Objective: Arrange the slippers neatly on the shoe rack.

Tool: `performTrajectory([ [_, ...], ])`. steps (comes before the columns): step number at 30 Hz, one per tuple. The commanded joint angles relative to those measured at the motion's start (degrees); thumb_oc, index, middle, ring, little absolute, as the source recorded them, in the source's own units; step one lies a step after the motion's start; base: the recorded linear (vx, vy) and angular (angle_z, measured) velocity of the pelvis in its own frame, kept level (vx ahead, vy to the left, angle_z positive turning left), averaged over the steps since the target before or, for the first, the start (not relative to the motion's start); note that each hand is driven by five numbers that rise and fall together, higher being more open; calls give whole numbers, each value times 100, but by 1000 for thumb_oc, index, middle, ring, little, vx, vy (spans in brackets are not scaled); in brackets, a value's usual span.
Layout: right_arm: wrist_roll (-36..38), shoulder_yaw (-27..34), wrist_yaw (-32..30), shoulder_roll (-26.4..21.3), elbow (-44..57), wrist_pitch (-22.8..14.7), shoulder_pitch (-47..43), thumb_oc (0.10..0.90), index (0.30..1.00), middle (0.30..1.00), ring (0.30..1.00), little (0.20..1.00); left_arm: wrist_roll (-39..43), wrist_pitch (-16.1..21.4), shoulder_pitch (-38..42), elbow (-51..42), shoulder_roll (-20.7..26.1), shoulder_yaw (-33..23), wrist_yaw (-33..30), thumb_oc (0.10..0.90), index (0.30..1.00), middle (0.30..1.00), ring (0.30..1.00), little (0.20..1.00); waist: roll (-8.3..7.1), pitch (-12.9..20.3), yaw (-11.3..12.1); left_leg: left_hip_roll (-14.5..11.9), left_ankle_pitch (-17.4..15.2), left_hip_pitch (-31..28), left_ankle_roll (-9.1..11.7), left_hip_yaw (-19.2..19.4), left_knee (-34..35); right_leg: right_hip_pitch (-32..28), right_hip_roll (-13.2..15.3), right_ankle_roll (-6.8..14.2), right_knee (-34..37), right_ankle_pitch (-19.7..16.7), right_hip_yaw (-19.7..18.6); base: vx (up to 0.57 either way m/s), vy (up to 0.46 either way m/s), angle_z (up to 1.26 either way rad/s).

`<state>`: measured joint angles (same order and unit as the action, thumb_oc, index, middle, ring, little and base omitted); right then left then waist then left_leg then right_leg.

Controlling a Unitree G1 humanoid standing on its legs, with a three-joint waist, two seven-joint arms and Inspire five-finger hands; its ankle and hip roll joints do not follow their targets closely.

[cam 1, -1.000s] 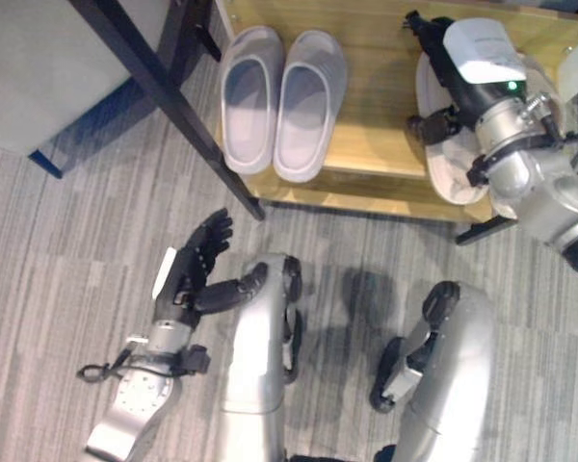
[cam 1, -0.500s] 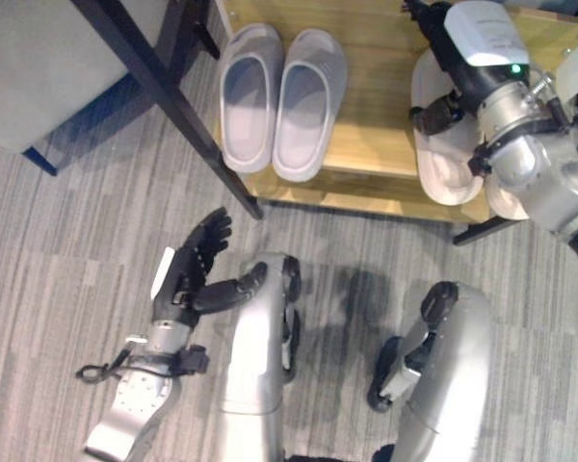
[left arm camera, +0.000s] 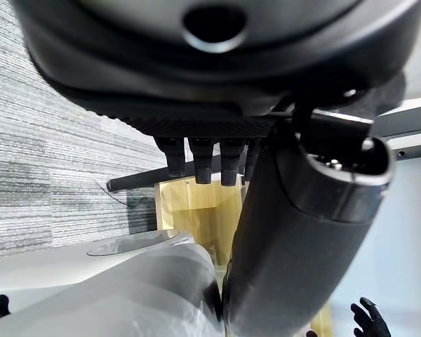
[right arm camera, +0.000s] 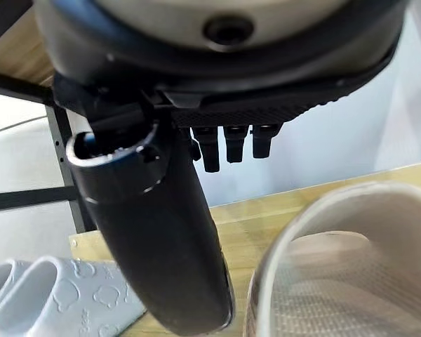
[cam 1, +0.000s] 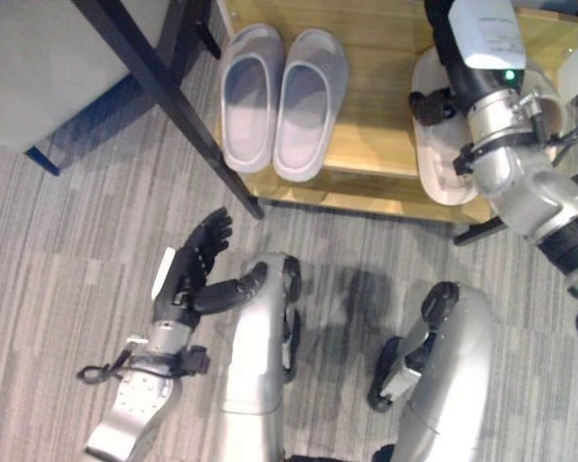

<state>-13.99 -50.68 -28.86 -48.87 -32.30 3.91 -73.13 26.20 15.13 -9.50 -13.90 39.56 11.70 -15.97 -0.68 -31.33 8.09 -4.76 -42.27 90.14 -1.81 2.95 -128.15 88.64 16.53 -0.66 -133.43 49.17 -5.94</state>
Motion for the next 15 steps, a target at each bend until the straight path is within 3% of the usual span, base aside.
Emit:
performTrajectory([
  [1, -557, 224, -612, -131, -274, 108, -1195, 800, 900, 900, 900, 900, -289, 282, -128, -175, 305, 137, -230, 800, 900, 900, 900, 900, 72, 154, 310, 147, -381, -18, 473, -382, 193, 130, 164, -251, -181, -628, -298, 0, 0, 0],
  [9, -1247, -451, -546, 18, -983, 402, -1630, 800, 900, 900, 900, 900, -370, 344, -45, -202, 374, 258, -259, 800, 900, 900, 900, 900, 145, 154, 400, 162, -398, -18, 475, -414, 189, 129, 169, -235, -178, -642, -303, 0, 0, 0],
  [15, -1464, -481, -532, -211, -864, 490, -1628, 800, 900, 900, 900, 900, -378, 341, -88, -215, 319, 241, -243, 800, 900, 900, 900, 900, 119, 154, 367, 175, -397, -18, 482, -419, 183, 129, 149, -227, -180, -652, -333, 0, 0, 0],
])
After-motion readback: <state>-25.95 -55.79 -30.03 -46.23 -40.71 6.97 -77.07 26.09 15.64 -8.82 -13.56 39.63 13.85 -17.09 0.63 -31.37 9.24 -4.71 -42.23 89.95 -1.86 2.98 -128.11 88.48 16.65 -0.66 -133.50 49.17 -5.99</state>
